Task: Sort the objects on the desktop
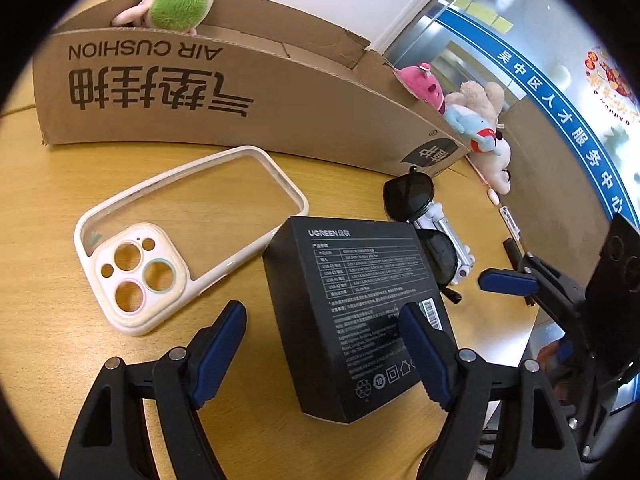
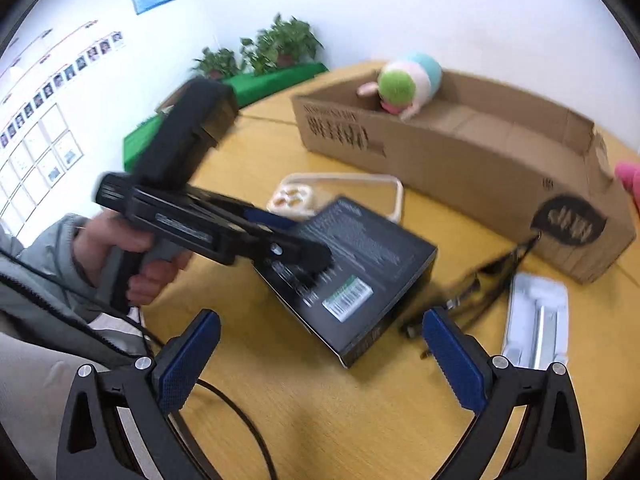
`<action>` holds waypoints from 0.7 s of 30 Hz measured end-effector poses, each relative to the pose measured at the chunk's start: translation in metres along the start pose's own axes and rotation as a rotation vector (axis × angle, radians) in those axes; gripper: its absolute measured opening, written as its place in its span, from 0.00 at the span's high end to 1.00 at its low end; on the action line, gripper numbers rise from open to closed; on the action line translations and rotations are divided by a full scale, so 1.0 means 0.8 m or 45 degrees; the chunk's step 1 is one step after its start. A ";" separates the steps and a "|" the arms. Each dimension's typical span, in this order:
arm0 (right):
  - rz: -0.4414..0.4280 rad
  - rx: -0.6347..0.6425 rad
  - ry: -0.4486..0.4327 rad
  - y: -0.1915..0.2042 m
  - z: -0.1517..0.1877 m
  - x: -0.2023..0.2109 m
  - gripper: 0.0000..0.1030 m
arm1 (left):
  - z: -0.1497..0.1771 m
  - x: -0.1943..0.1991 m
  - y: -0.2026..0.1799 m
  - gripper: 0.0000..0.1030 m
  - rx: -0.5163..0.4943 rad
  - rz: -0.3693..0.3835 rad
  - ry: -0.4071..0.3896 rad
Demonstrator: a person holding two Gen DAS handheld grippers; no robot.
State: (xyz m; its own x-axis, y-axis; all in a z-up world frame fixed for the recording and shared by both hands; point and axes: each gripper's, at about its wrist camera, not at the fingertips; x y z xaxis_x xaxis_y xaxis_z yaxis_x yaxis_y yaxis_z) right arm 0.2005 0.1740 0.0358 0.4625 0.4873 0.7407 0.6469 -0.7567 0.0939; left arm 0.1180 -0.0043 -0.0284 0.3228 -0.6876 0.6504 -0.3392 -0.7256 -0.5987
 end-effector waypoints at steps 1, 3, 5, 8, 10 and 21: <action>-0.008 0.014 0.000 0.002 -0.002 0.000 0.00 | 0.000 0.000 0.004 0.23 0.014 0.009 0.000; -0.018 0.052 0.046 0.007 -0.001 -0.014 0.01 | -0.001 0.003 0.010 0.24 0.020 0.021 -0.007; -0.007 0.079 0.095 0.012 0.000 -0.029 0.01 | -0.001 0.009 0.015 0.24 0.017 0.005 -0.016; -0.026 0.073 0.111 0.013 0.001 -0.046 0.00 | 0.000 0.017 0.025 0.24 0.039 -0.001 -0.025; -0.031 0.048 0.132 0.009 0.000 -0.060 0.00 | 0.000 0.020 0.027 0.24 0.037 -0.008 -0.028; -0.019 0.175 0.178 0.019 0.007 -0.093 0.09 | 0.000 0.003 0.011 0.24 -0.007 0.054 0.029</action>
State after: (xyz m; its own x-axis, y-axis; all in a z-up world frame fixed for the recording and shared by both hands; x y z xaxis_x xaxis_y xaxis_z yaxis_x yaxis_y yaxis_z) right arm 0.1791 0.1287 -0.0216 0.3698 0.4252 0.8261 0.7340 -0.6788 0.0208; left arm 0.1158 -0.0126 -0.0322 0.2876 -0.7169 0.6351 -0.3568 -0.6955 -0.6237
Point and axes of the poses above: each gripper's, at about its wrist camera, not at the fingertips, and x roughly against the way its jaws point, y to its left, z to its underside, and after that the axes turned 8 degrees about z, right-handed
